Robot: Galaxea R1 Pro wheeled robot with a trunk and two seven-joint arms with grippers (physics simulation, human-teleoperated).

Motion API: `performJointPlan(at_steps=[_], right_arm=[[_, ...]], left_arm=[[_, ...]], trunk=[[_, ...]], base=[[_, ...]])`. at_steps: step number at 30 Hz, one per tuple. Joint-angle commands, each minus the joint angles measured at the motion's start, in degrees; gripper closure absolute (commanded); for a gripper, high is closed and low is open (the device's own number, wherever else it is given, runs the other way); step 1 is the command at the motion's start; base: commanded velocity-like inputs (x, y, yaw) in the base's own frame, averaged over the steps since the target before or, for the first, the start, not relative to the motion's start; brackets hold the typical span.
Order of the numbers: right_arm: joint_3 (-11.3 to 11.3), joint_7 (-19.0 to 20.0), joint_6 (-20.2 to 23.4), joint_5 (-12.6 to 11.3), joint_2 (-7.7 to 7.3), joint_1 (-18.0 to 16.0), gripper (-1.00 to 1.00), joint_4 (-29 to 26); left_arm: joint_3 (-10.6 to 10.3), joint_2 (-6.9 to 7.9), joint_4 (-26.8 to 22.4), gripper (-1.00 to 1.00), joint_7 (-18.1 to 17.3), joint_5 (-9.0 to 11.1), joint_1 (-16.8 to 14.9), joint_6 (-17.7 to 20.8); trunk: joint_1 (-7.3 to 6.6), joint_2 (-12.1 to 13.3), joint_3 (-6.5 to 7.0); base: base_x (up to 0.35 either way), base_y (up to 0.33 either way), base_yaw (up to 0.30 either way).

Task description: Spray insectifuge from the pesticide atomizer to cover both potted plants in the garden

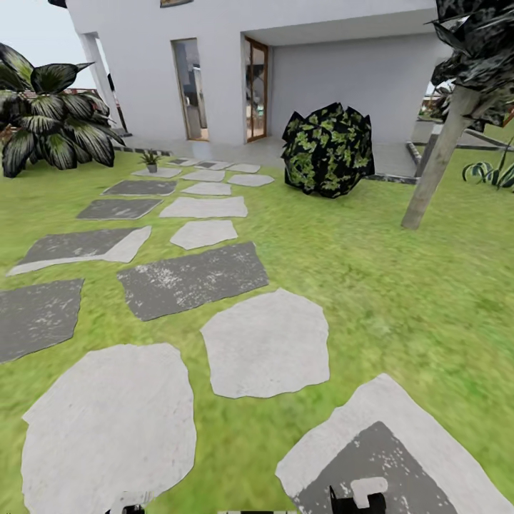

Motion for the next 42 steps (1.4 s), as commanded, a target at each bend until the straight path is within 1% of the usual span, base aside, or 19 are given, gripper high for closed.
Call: performJointPlan(at_steps=[1,9,20,23,42], right_arm=[[0.51,-0.2,-0.19,-0.49,0.02,-0.03,-1.0,0.06],[0.51,-0.2,-0.19,-0.49,0.01,-0.03,-1.0,0.06],[0.51,-0.15,-0.19,-0.49,-0.03,-0.03,-1.0,0.06],[0.51,-0.12,-0.17,-0.49,-0.02,-0.03,-1.0,0.06],[0.51,-0.2,-0.19,-0.49,0.14,-0.03,-1.0,0.06]], left_arm=[[0.07,-0.01,0.06,1.0,-0.02,0.24,-0.03,-0.19],[0.15,0.05,0.08,1.0,0.04,0.51,-0.03,-0.28],[0.24,0.11,0.06,1.0,0.2,0.68,-0.03,-0.29],[0.24,0.15,0.09,1.0,0.28,0.68,-0.03,-0.29],[0.24,0.16,0.12,1.0,0.39,0.68,-0.03,-0.37]], trunk=[[0.02,-0.01,-0.07],[0.02,-0.01,-0.26],[0.02,-0.01,-0.49],[0.02,-0.01,-0.51],[0.02,-0.01,0.39]], base=[[0.277,0.226,0.281],[0.284,0.21,0.281],[0.314,0.117,0.279],[0.326,0.089,0.122],[0.335,0.013,0.209]])
